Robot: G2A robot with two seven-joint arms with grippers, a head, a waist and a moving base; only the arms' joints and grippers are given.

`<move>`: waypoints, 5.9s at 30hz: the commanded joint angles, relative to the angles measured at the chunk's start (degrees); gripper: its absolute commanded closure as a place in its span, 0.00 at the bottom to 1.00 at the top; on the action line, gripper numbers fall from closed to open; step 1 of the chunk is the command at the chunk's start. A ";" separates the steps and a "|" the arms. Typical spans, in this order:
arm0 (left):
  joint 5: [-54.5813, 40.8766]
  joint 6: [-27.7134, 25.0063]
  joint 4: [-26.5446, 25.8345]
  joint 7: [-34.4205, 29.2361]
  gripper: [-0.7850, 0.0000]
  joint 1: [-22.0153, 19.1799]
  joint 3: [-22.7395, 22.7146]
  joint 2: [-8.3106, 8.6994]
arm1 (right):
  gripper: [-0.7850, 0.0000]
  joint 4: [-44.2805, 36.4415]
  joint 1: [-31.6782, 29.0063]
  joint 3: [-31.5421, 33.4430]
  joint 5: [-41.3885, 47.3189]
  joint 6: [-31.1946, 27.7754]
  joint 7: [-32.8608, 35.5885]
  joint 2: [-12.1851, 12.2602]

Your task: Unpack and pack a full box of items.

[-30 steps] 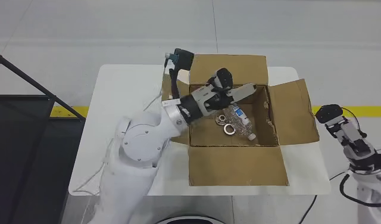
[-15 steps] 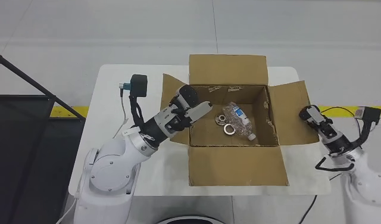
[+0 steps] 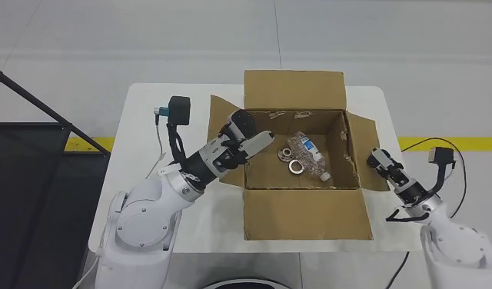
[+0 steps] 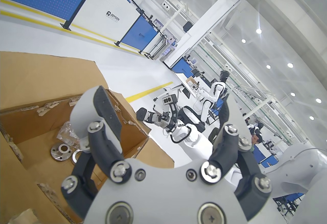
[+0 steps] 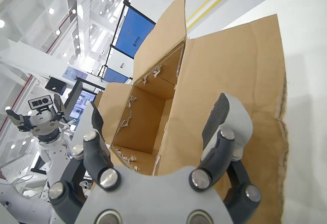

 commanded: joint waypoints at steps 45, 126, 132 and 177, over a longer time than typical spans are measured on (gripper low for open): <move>-3.93 -8.17 -11.30 11.31 0.00 18.32 -13.50 4.46 | 0.00 -3.05 10.30 -21.84 -19.39 10.23 -18.81 -3.18; -19.06 -4.79 -10.44 26.28 0.00 26.16 -30.59 6.59 | 0.00 35.39 66.24 -69.85 -42.08 39.40 30.81 -20.03; -19.06 -4.79 -10.44 26.28 0.00 26.16 -30.59 6.59 | 0.00 38.21 66.23 -70.04 -43.07 39.53 31.18 -20.95; -19.06 -4.79 -10.44 26.28 0.00 26.16 -30.59 6.59 | 1.00 5.60 50.70 -44.91 -46.70 28.99 32.57 -15.22</move>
